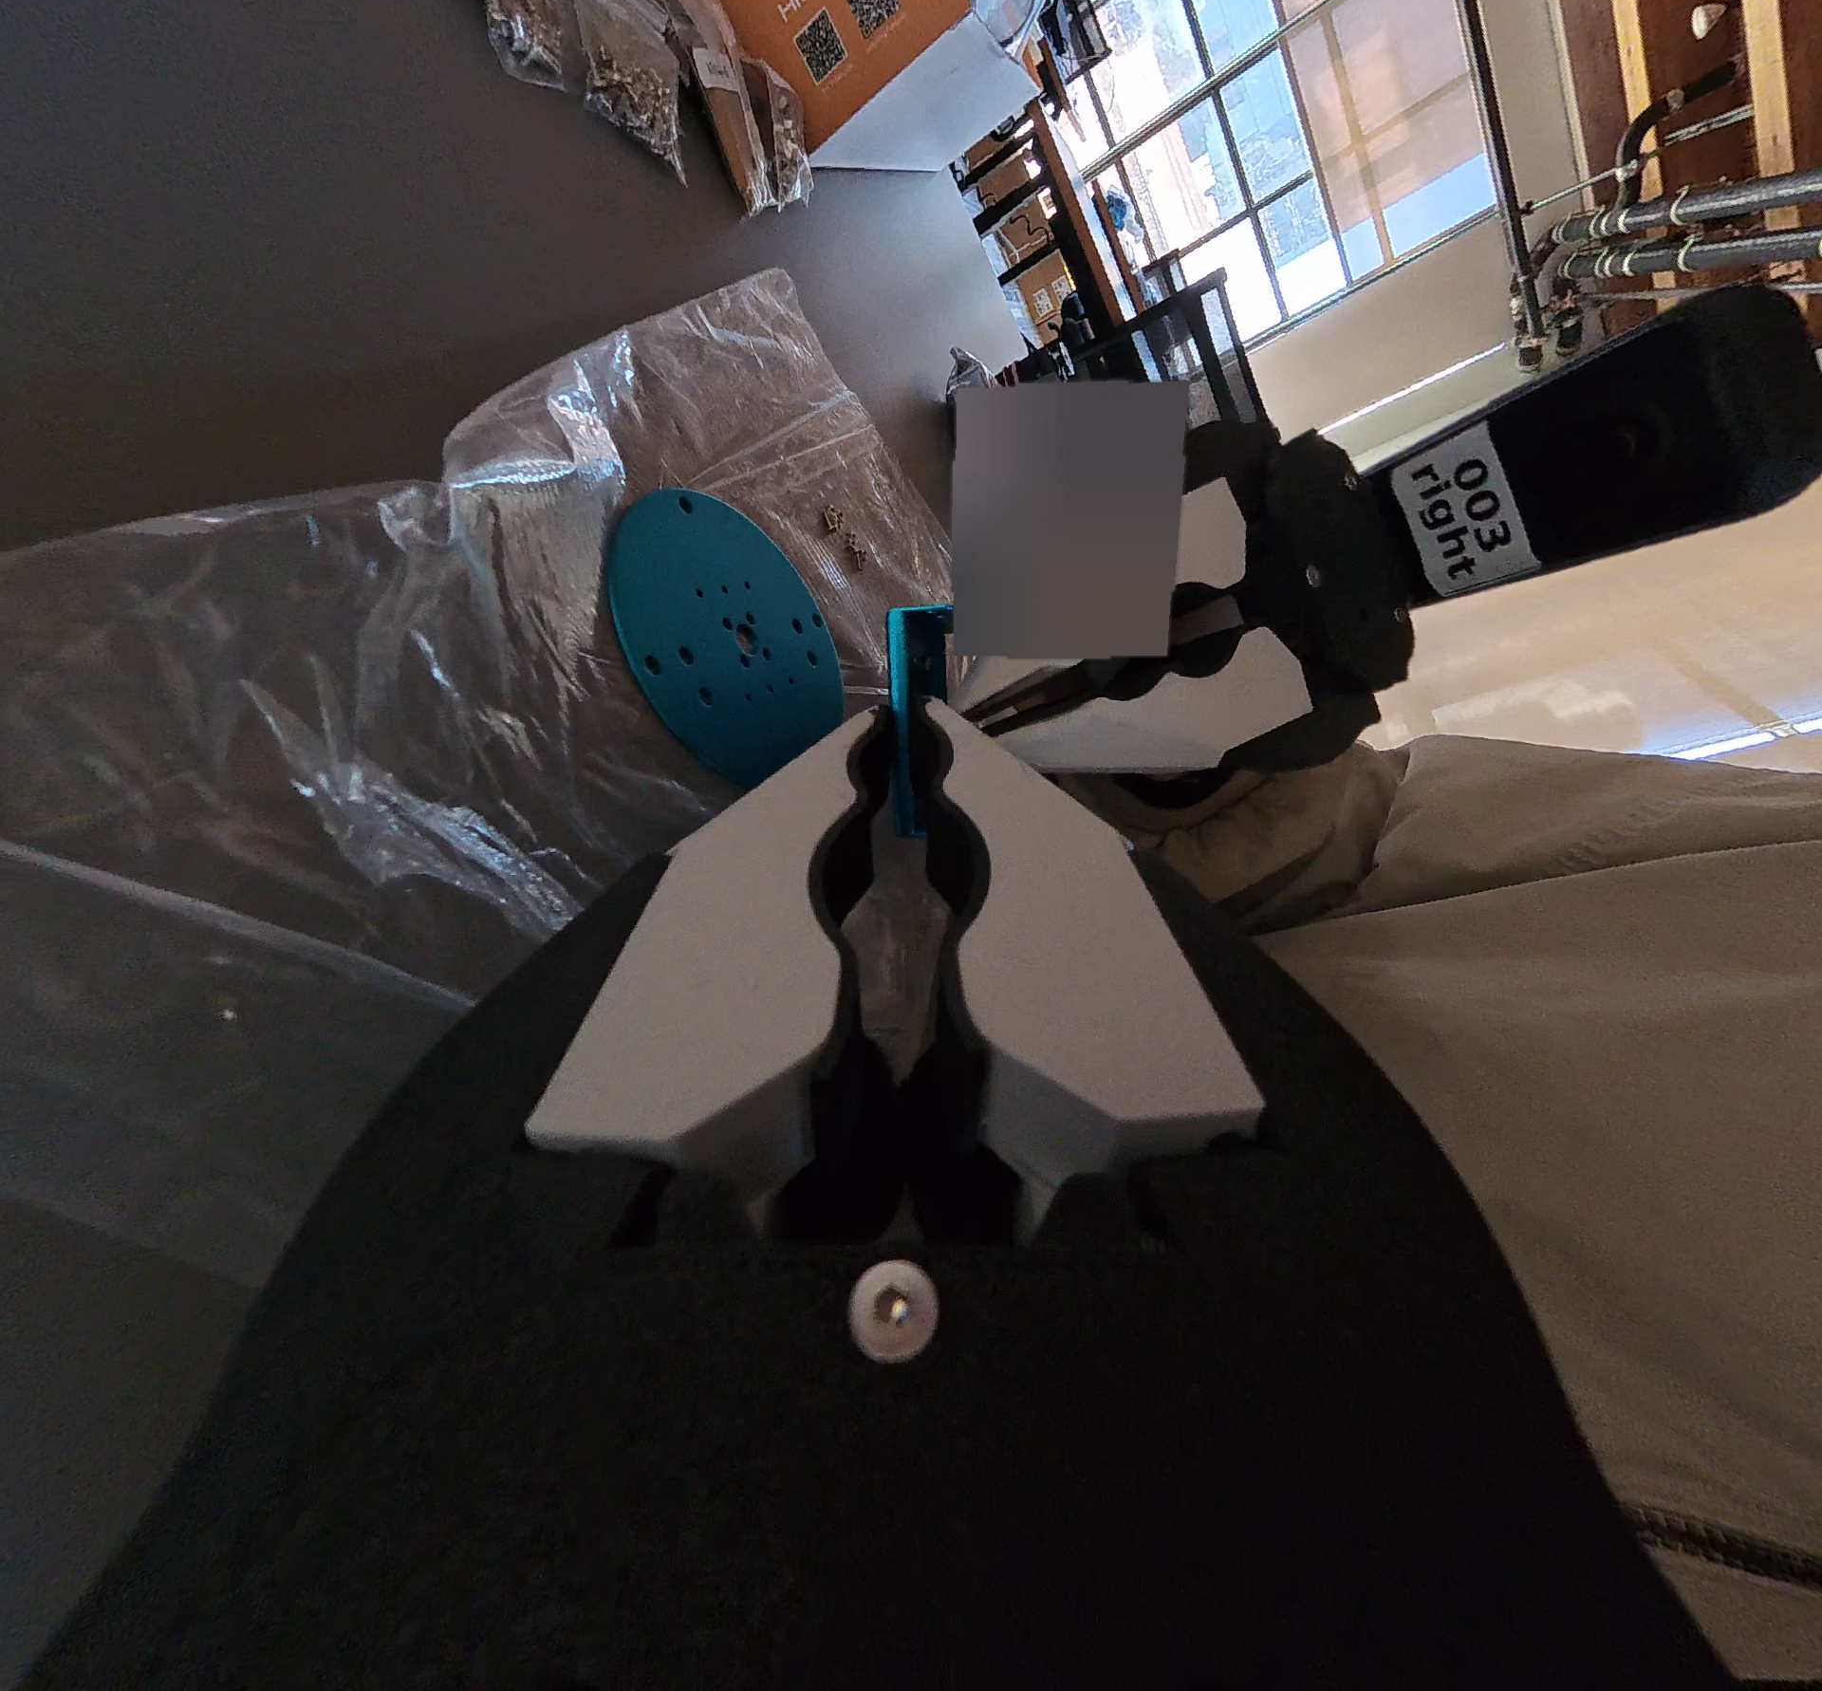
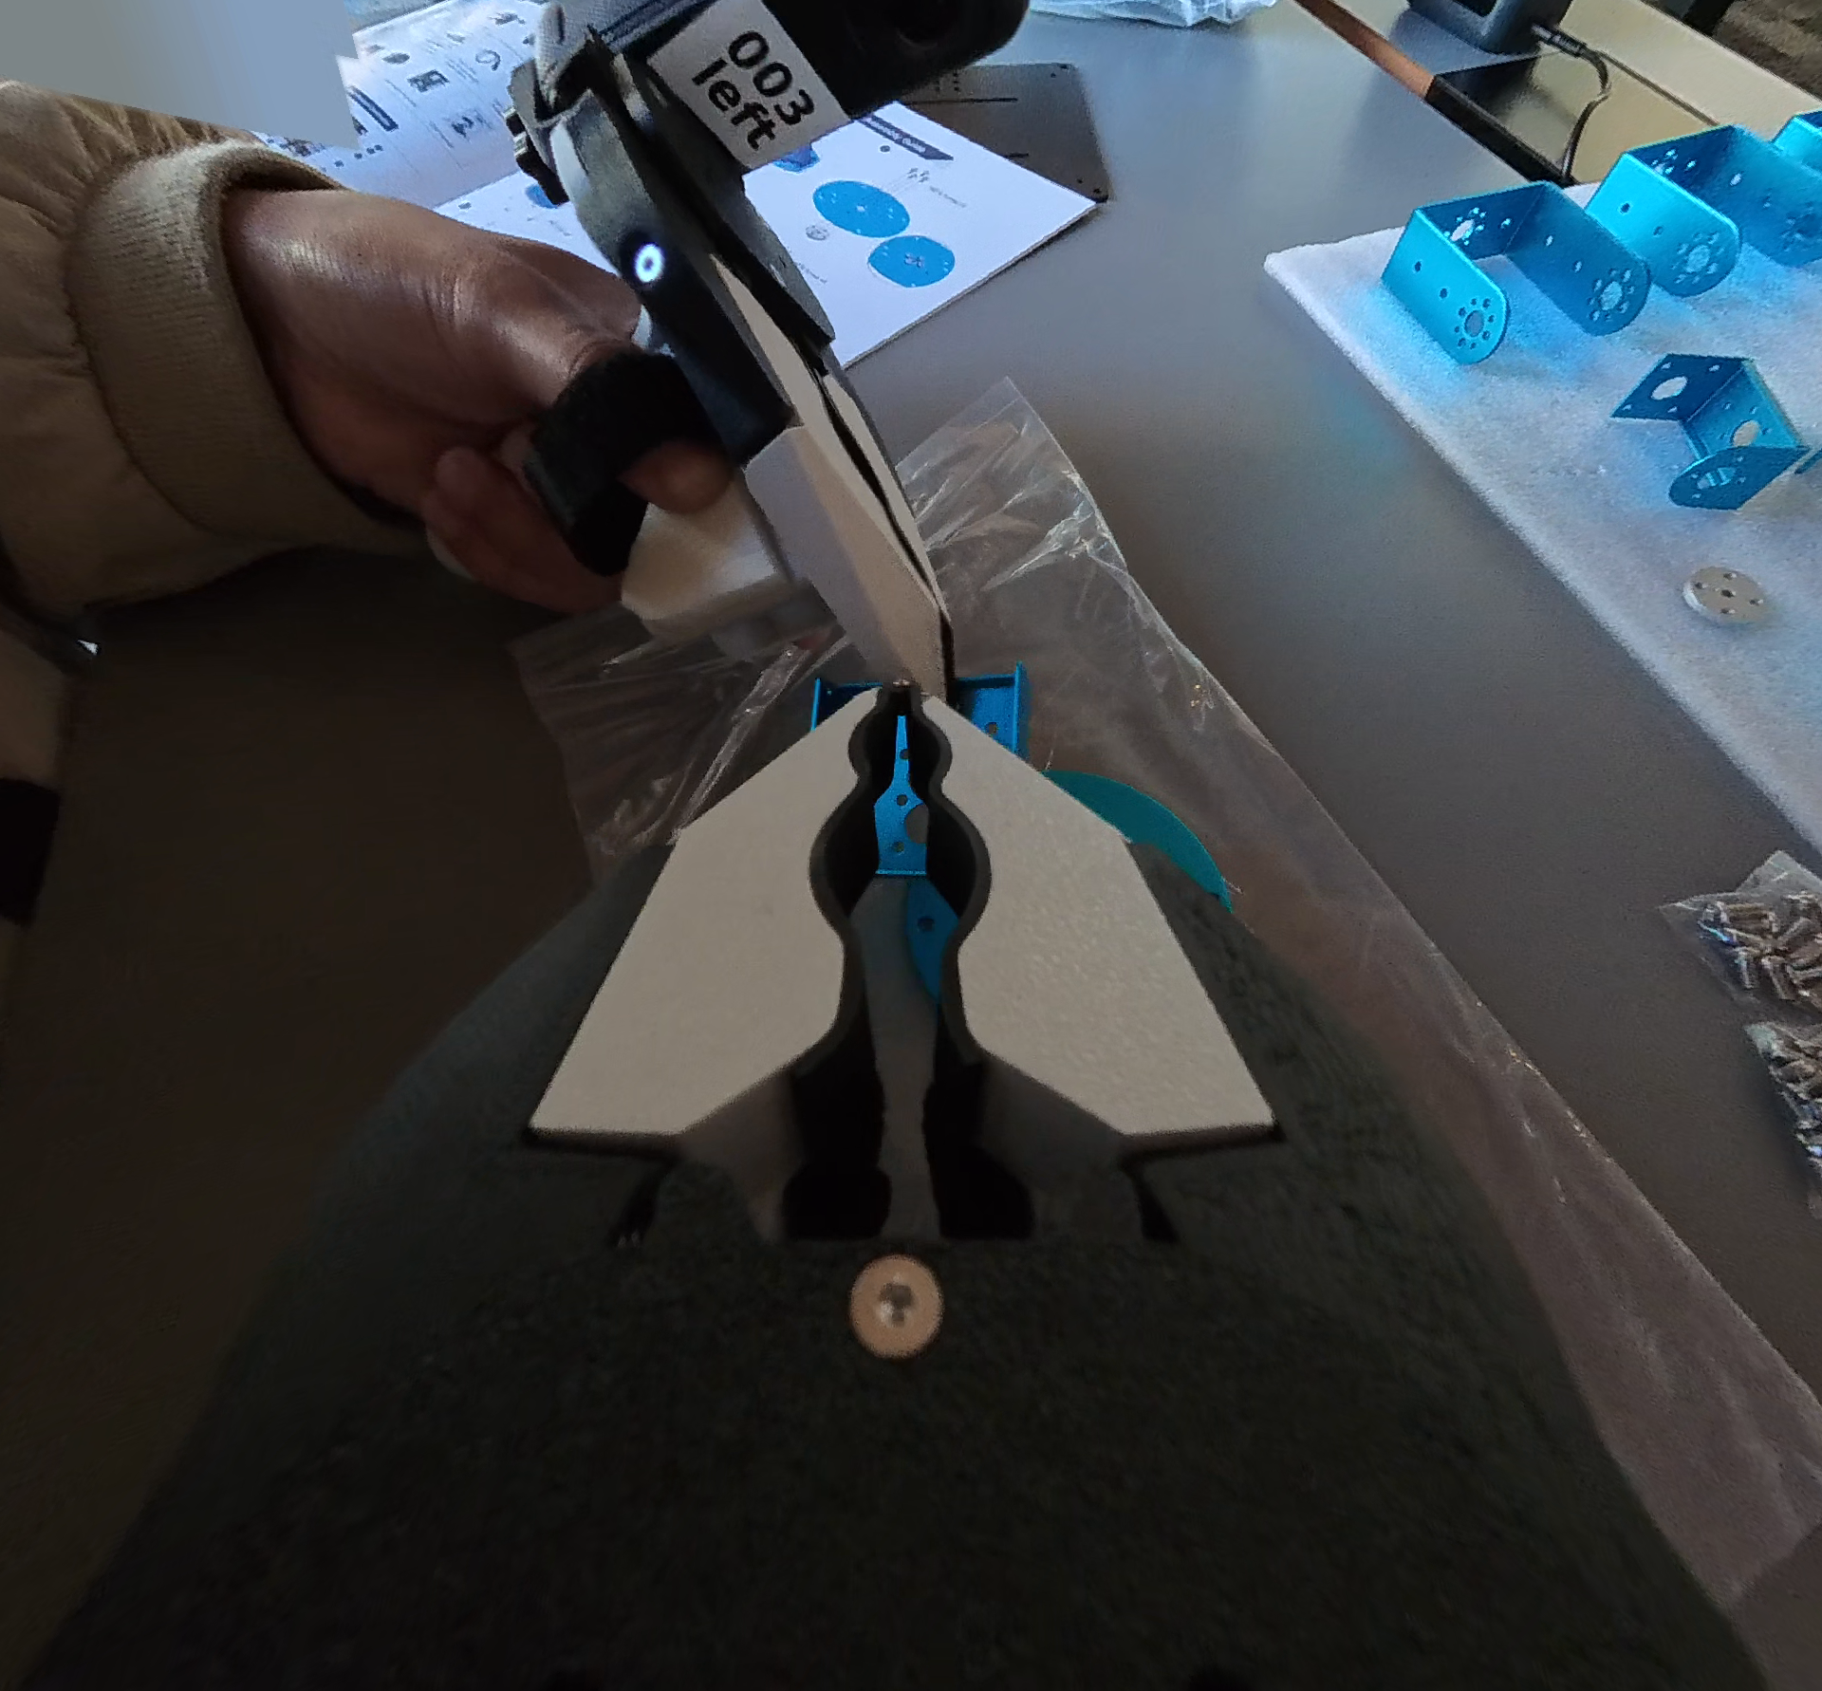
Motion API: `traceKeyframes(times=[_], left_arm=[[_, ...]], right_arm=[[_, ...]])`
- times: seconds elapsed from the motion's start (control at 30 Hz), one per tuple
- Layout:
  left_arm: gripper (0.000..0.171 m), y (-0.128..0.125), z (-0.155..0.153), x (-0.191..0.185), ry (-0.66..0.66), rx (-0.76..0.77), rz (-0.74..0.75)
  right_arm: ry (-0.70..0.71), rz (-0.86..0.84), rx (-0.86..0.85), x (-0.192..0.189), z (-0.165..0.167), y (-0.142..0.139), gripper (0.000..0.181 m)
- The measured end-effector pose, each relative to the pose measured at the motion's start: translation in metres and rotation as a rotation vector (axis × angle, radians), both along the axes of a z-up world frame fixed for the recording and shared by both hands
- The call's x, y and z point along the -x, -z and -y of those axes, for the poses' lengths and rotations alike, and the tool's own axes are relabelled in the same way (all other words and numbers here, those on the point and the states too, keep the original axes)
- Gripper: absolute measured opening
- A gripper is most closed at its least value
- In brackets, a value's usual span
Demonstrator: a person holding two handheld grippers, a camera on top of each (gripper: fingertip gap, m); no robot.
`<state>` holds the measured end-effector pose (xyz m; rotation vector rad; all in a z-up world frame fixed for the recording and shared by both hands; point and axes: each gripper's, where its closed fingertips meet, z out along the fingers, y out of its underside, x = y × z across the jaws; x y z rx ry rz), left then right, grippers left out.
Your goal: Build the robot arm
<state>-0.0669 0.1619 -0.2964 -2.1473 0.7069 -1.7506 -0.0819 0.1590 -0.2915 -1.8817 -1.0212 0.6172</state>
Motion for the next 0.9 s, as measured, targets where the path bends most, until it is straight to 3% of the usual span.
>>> traceKeyframes(times=[0.73, 0.9], left_arm=[[0.001, 0.009, -0.003, 0.001, -0.021, -0.018, -0.053], [0.001, 0.004, -0.004, 0.001, -0.025, 0.044, 0.006]], right_arm=[[0.040, 0.304, -0.063, -0.003, -0.004, 0.013, 0.001], [0.042, 0.223, -0.053, -0.003, -0.006, 0.007, 0.000]])
